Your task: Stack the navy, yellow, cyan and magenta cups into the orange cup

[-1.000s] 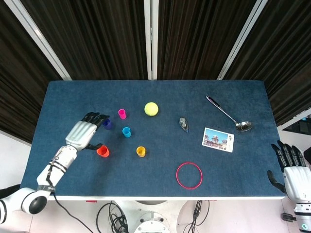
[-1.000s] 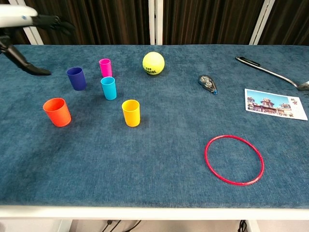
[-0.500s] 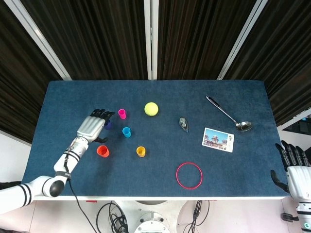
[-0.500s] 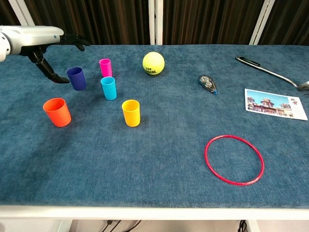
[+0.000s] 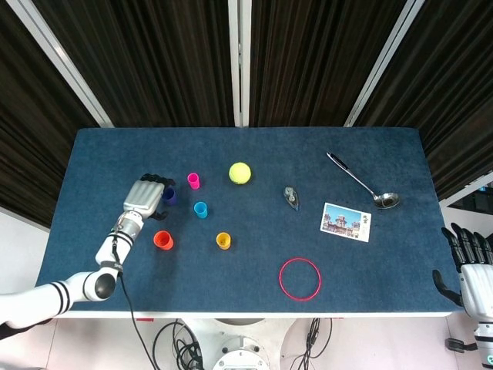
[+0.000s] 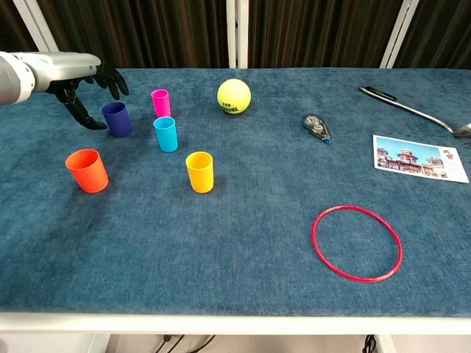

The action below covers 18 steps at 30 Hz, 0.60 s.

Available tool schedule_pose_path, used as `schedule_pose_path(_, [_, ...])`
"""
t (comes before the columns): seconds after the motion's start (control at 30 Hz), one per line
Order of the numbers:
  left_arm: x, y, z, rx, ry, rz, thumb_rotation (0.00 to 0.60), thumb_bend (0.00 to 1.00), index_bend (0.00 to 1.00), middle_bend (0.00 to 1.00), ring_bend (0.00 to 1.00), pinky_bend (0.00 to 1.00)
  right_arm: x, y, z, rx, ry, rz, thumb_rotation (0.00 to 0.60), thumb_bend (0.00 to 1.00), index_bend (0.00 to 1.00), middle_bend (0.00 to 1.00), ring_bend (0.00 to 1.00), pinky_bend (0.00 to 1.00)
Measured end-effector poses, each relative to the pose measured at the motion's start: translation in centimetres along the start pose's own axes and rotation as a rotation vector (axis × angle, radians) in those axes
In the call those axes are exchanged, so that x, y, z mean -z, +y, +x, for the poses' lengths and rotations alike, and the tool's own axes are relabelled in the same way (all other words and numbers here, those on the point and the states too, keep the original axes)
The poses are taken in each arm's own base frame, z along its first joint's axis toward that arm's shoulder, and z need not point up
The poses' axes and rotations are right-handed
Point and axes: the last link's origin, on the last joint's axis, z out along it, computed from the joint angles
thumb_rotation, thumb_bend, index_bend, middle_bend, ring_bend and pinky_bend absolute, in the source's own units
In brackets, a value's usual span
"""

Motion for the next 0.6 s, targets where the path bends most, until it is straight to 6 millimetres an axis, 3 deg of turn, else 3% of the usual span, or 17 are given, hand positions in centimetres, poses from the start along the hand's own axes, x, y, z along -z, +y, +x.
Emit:
schedule_pose_path(0.37, [-1.3,0.5,-0.6,-0.021,-0.006,0.003,0.600,0.29,0.28,0.27,0.26,0.13,-0.2,0.5,-0.1,-0.003,-0.009,-0.017,0.600,0.34,0.00,0.00,0.00,0.00])
schedule_pose_path(0.6, [-2.0,0.8,-0.9,-0.033,0.027,0.013,0.600,0.27,0.37,0.35,0.36,0.16,-0.2,0.8,-0.3,-0.009,-0.013,-0.025,0.600,0.34,0.00,0.00,0.00,0.00])
